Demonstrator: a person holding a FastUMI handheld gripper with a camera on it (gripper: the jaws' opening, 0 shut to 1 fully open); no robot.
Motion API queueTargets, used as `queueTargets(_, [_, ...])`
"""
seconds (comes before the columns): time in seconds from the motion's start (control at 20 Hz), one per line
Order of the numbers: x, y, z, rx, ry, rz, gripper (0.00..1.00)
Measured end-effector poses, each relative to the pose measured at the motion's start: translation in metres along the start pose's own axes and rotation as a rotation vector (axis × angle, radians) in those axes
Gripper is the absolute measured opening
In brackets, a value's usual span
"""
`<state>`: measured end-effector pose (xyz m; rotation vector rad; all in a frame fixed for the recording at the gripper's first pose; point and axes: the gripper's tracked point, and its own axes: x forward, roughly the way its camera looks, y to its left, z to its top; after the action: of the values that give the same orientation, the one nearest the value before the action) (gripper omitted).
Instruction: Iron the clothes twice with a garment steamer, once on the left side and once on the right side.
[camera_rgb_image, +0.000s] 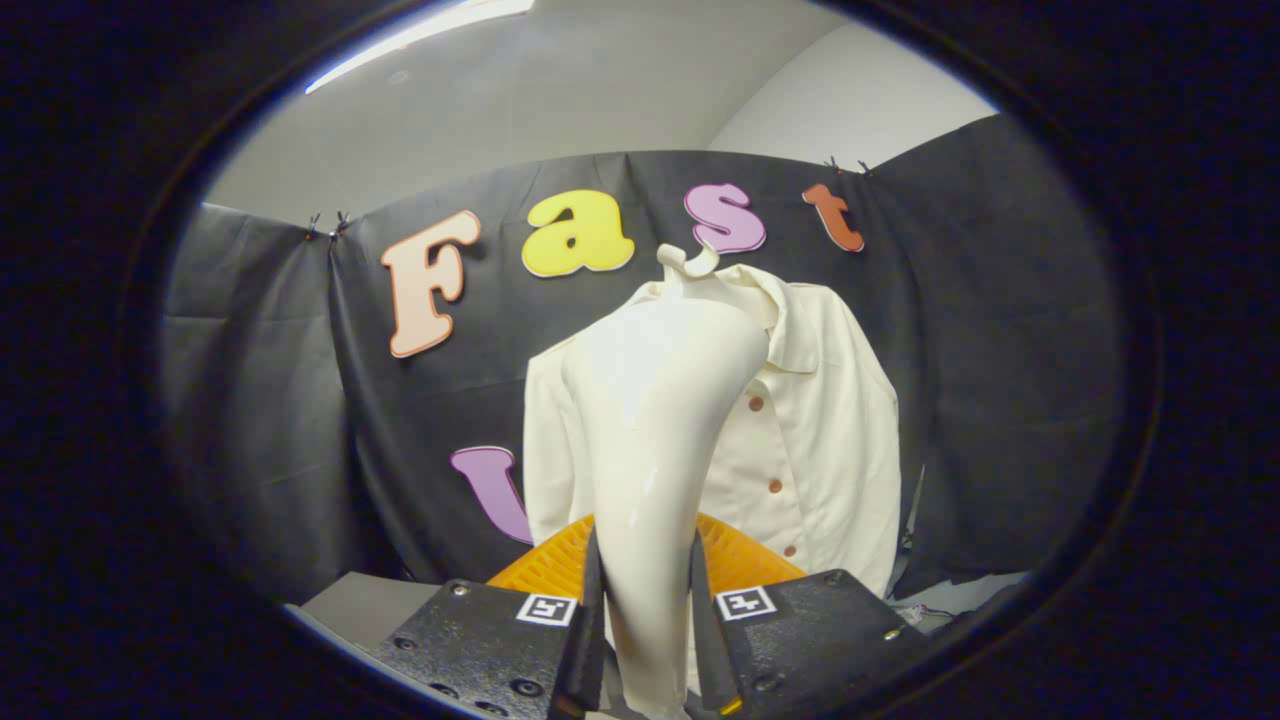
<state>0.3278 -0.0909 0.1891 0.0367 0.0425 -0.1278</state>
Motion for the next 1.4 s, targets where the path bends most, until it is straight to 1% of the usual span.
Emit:
queueTargets(0.1, [0.019,-0.006,-0.007,-0.014,0.01,-0.006,0.37])
queueTargets(0.25, [0.041,-0.006,-0.025,0.014,0.041,-0.005,0.36])
queueTargets(0.4, [0.056,-0.002,-0.05,0.036,0.102,0.005,0.37])
queueTargets(0.45, [0.058,-0.001,-0.049,0.045,0.088,0.009,0.37])
queueTargets(0.7, [0.06,-0.002,-0.058,0.064,0.115,0.015,0.37])
queueTargets(0.9, [0.054,-0.008,-0.08,0.059,0.156,0.02,0.37])
queueTargets(1.1, [0.049,-0.016,-0.111,0.059,0.195,0.029,0.38])
queueTargets(1.4, [0.041,-0.028,-0.171,0.07,0.296,0.057,0.38])
